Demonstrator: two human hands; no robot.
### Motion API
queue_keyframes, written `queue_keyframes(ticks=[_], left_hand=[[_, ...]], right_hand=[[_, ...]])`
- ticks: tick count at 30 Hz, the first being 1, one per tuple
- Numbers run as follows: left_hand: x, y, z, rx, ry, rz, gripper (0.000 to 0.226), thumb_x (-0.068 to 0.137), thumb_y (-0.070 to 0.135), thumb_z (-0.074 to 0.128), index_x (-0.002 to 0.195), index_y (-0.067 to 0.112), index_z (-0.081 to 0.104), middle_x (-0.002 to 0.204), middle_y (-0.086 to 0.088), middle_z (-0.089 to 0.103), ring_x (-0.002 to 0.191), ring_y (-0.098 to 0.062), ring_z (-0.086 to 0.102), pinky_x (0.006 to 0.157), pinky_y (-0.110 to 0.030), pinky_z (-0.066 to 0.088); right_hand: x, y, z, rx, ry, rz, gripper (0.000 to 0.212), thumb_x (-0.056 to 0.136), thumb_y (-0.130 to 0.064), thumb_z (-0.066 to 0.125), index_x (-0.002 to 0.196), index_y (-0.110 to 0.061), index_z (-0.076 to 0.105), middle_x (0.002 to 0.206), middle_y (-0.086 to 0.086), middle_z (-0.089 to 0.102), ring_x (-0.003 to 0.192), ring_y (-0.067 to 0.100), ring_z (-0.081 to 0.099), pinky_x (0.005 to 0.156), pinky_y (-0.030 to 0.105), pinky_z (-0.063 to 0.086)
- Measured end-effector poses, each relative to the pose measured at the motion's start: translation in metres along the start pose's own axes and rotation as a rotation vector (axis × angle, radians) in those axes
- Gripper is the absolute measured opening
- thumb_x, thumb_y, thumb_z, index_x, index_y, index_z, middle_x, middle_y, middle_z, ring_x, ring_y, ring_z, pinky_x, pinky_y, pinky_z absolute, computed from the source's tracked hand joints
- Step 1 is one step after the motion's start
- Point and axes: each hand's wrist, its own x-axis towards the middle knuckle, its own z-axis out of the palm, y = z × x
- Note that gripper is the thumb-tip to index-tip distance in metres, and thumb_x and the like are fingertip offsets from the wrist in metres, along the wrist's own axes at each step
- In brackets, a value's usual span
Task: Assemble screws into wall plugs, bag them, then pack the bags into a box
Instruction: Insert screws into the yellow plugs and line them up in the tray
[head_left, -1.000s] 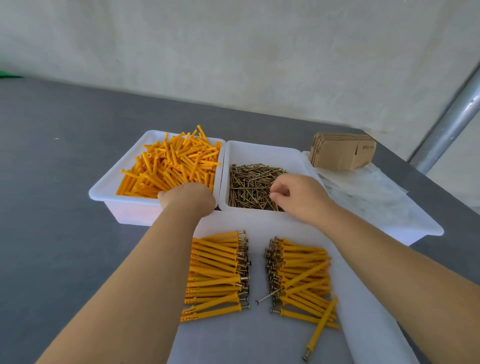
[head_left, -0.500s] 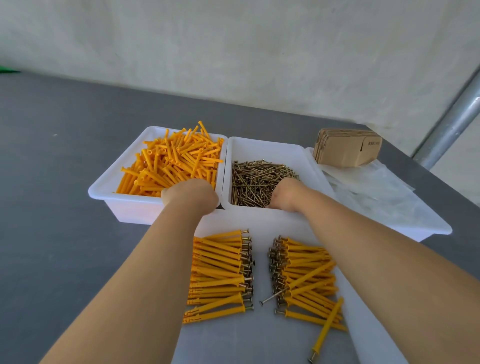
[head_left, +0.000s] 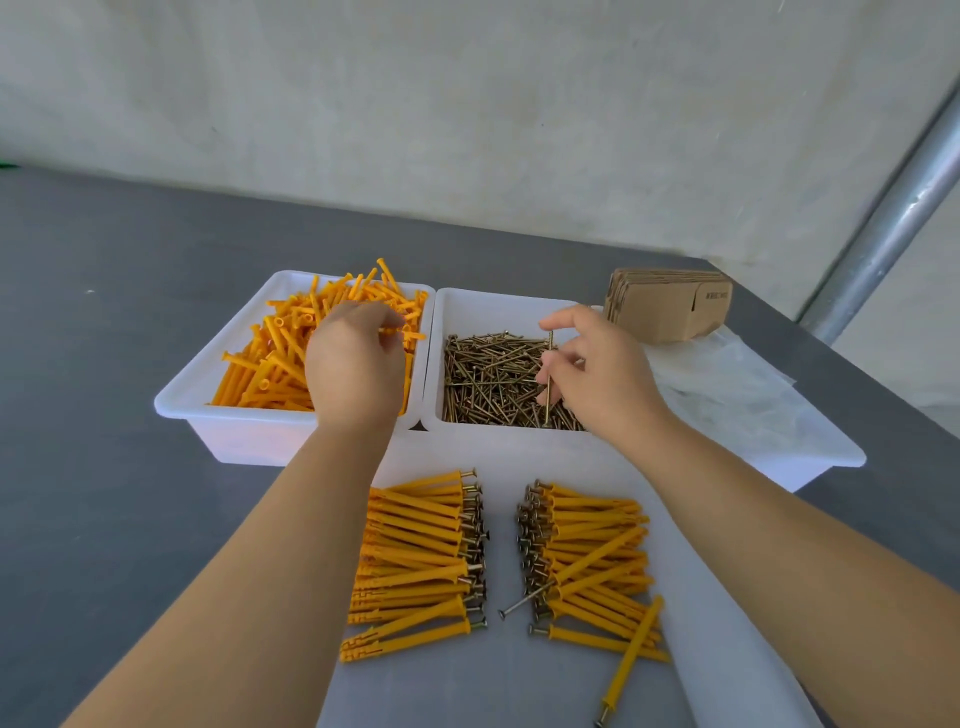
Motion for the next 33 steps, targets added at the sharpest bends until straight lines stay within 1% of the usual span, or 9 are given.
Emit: queue_keyframes(ticks=[4, 6, 10, 14, 17, 21, 26, 28, 33], left_hand=[[-0.001, 0.022, -0.010, -0.131, 0.214, 0.232, 0.012, 0.090, 0.008, 0.064, 0.095, 0.007, 0.075, 0.091, -0.008, 0.071, 0.081, -0.022, 0.064, 0.064, -0.027, 0.043], [-0.005, 0.030, -0.013, -0.222, 0.210, 0.297, 0.014, 0.091, 0.006, 0.063, 0.098, 0.005, 0.075, 0.094, -0.008, 0.070, 0.084, -0.021, 0.064, 0.069, -0.027, 0.048], [-0.017, 0.045, -0.013, -0.265, 0.055, 0.382, 0.018, 0.089, -0.002, 0.064, 0.102, 0.003, 0.075, 0.098, -0.009, 0.073, 0.090, -0.022, 0.067, 0.081, -0.022, 0.049], [-0.028, 0.059, -0.008, -0.365, -0.206, 0.327, 0.026, 0.086, 0.002, 0.071, 0.112, 0.007, 0.073, 0.104, -0.002, 0.074, 0.092, -0.013, 0.069, 0.084, -0.022, 0.053], [-0.033, 0.065, -0.006, -0.372, -0.321, 0.348, 0.038, 0.079, 0.003, 0.079, 0.115, 0.009, 0.070, 0.104, -0.002, 0.071, 0.081, -0.008, 0.068, 0.079, -0.011, 0.051], [-0.036, 0.066, -0.006, -0.376, -0.422, 0.371, 0.040, 0.076, 0.002, 0.081, 0.113, 0.010, 0.070, 0.090, -0.001, 0.071, 0.080, -0.011, 0.070, 0.079, -0.019, 0.055], [-0.040, 0.067, -0.007, -0.462, -0.492, 0.244, 0.037, 0.075, 0.002, 0.082, 0.109, 0.013, 0.071, 0.086, 0.002, 0.073, 0.081, -0.008, 0.070, 0.081, -0.027, 0.058], [-0.041, 0.068, -0.007, -0.541, -0.530, 0.186, 0.037, 0.074, 0.001, 0.082, 0.107, 0.014, 0.070, 0.083, 0.001, 0.074, 0.080, -0.009, 0.071, 0.081, -0.031, 0.059], [-0.043, 0.072, -0.006, -0.650, -0.552, 0.089, 0.045, 0.074, -0.002, 0.080, 0.112, 0.013, 0.063, 0.082, -0.001, 0.073, 0.071, -0.017, 0.073, 0.073, -0.035, 0.060]], right_hand=[[-0.026, -0.007, -0.007, 0.291, 0.100, 0.022, 0.029, 0.099, -0.007, 0.051, 0.116, -0.030, 0.057, 0.076, 0.001, 0.070, 0.063, 0.010, 0.070, 0.050, 0.029, 0.055], [-0.035, -0.004, -0.006, 0.346, 0.163, 0.039, 0.035, 0.100, -0.007, 0.049, 0.121, -0.032, 0.060, 0.078, -0.001, 0.065, 0.059, 0.007, 0.065, 0.051, 0.028, 0.055], [-0.042, 0.007, -0.004, 0.145, 0.170, -0.027, 0.038, 0.098, -0.010, 0.054, 0.128, -0.033, 0.062, 0.086, -0.013, 0.063, 0.074, -0.002, 0.056, 0.069, 0.005, 0.043], [-0.049, 0.005, -0.007, 0.064, 0.244, -0.146, 0.022, 0.089, -0.009, 0.069, 0.105, -0.024, 0.072, 0.086, -0.019, 0.068, 0.081, -0.008, 0.059, 0.074, 0.001, 0.039], [-0.051, 0.002, -0.010, -0.002, 0.283, -0.281, 0.017, 0.086, -0.005, 0.070, 0.096, -0.018, 0.074, 0.089, -0.013, 0.069, 0.082, -0.003, 0.060, 0.076, 0.005, 0.042], [-0.050, 0.000, -0.014, -0.130, 0.265, -0.392, 0.016, 0.083, -0.002, 0.071, 0.093, -0.012, 0.076, 0.090, -0.003, 0.069, 0.082, 0.011, 0.061, 0.075, 0.025, 0.051], [-0.052, -0.002, -0.014, -0.234, 0.168, -0.386, 0.022, 0.082, -0.004, 0.066, 0.101, -0.014, 0.072, 0.097, -0.004, 0.067, 0.092, 0.013, 0.060, 0.078, 0.019, 0.044], [-0.055, -0.006, -0.011, -0.119, 0.142, -0.351, 0.028, 0.085, -0.007, 0.058, 0.111, -0.016, 0.063, 0.105, -0.006, 0.064, 0.100, 0.009, 0.059, 0.081, 0.018, 0.045], [-0.058, -0.012, 0.002, 0.505, -0.091, -0.140, 0.038, 0.086, -0.017, 0.042, 0.122, -0.026, 0.051, 0.132, -0.008, 0.056, 0.125, 0.003, 0.053, 0.102, 0.024, 0.045]])
